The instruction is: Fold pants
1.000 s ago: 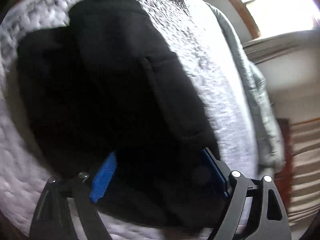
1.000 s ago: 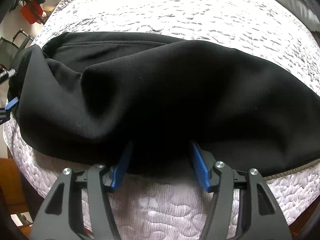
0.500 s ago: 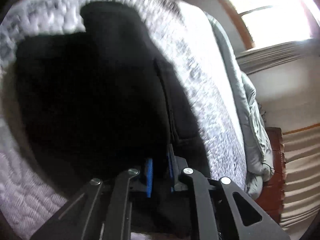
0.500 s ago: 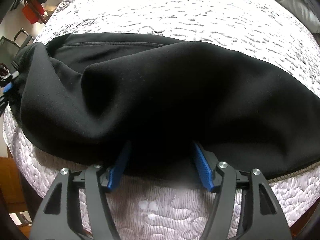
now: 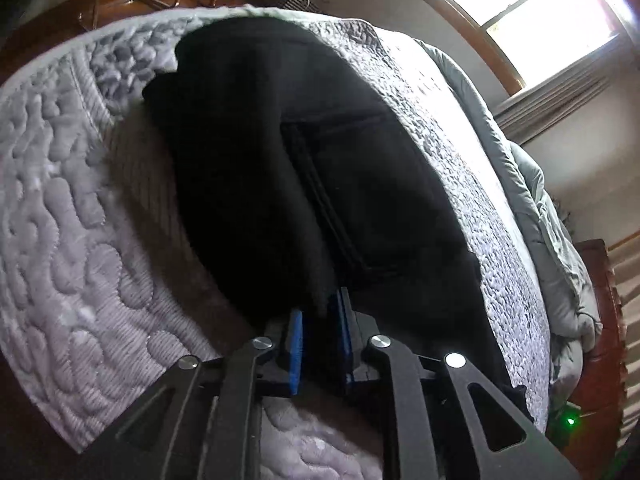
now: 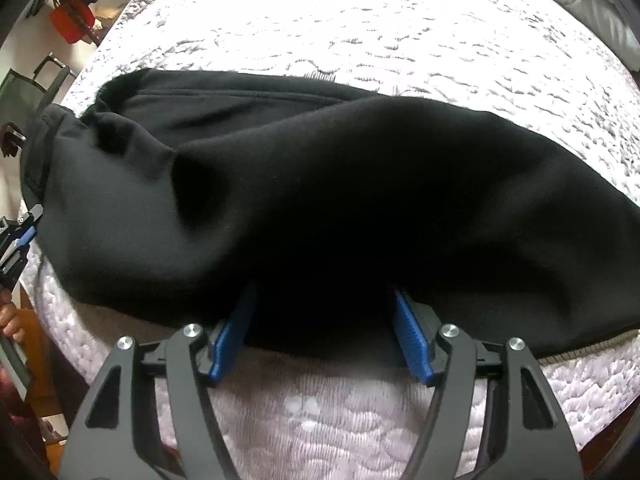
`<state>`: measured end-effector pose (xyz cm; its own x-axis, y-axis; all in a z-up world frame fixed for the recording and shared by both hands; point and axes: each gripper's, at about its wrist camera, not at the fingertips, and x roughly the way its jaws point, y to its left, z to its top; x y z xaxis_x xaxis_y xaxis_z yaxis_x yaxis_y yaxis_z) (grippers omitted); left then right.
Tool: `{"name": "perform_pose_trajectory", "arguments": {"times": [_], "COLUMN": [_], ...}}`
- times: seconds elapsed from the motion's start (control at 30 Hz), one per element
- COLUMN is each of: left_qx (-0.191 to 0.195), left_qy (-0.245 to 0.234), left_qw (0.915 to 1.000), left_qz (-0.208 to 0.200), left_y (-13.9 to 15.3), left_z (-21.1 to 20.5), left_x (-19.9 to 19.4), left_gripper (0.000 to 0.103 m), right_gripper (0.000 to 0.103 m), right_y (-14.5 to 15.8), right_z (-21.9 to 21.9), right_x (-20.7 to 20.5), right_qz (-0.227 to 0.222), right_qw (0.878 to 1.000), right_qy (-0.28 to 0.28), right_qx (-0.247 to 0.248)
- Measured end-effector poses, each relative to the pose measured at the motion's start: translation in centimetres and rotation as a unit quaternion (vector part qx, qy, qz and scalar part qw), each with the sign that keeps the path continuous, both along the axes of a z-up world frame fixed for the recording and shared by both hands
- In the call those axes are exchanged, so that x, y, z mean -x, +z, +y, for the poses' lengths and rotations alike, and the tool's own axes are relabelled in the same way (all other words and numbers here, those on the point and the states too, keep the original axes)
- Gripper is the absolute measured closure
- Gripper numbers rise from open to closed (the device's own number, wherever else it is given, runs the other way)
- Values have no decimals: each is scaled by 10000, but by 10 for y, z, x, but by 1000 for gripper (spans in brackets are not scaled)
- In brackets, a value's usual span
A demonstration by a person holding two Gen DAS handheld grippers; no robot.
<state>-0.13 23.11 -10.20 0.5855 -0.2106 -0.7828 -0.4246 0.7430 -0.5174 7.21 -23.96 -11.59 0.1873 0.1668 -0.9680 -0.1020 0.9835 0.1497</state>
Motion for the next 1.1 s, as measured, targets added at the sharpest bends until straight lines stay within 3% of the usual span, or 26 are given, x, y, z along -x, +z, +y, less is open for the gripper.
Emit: {"name": "perform_pose_trajectory", "arguments": {"times": [0.13, 0.2, 0.33, 0.5, 0.57, 0.67, 0.93, 1.0, 1.07, 1.1], "left_qx": [-635, -848, -1340, -1058, -1093, -1132, -1203, -1238, -1238, -1210], "left_qy": [-43, -123, -569, -899, -964, -1135, -1290, -1379, -1410, -1421], "left_qw": [9979, 9951, 9871, 9901, 9893, 9870, 9837, 9820, 9816, 9818], "left_qz": [-128, -492, -672, -208, -69, 59, 340, 374, 364, 346], "left_y": [42, 64, 75, 50, 43, 40, 29, 28, 28, 29], "left_z": [-10, -15, -28, -32, -36, -42, -37, -39, -39, -38], "left_x": [9, 14, -10, -56, -63, -74, -85, -87, -87, -85], "left_gripper": [82, 64, 59, 60, 60, 58, 46, 44, 42, 42], "right_gripper": [40, 40, 40, 42, 48, 49, 52, 58, 85, 88], "right_y": [30, 44, 65, 57, 46, 34, 8, 6, 8, 9], "right_z": [-6, -2, 25, 70, 91, 124, 144, 144, 143, 144], "right_x": [2, -2, -22, -56, -68, -88, -98, -100, -100, -101], "right_qz": [-268, -429, -708, -625, -486, -379, 36, 10, 33, 78], "right_qw": [9994, 9989, 9956, 9917, 9896, 9854, 9817, 9816, 9794, 9780], "right_qy": [-50, 31, 494, 1080, 1330, 1657, 1883, 1886, 1959, 2003], "right_qx": [-193, -210, -359, -307, -271, -139, -286, -316, -490, -585]}}
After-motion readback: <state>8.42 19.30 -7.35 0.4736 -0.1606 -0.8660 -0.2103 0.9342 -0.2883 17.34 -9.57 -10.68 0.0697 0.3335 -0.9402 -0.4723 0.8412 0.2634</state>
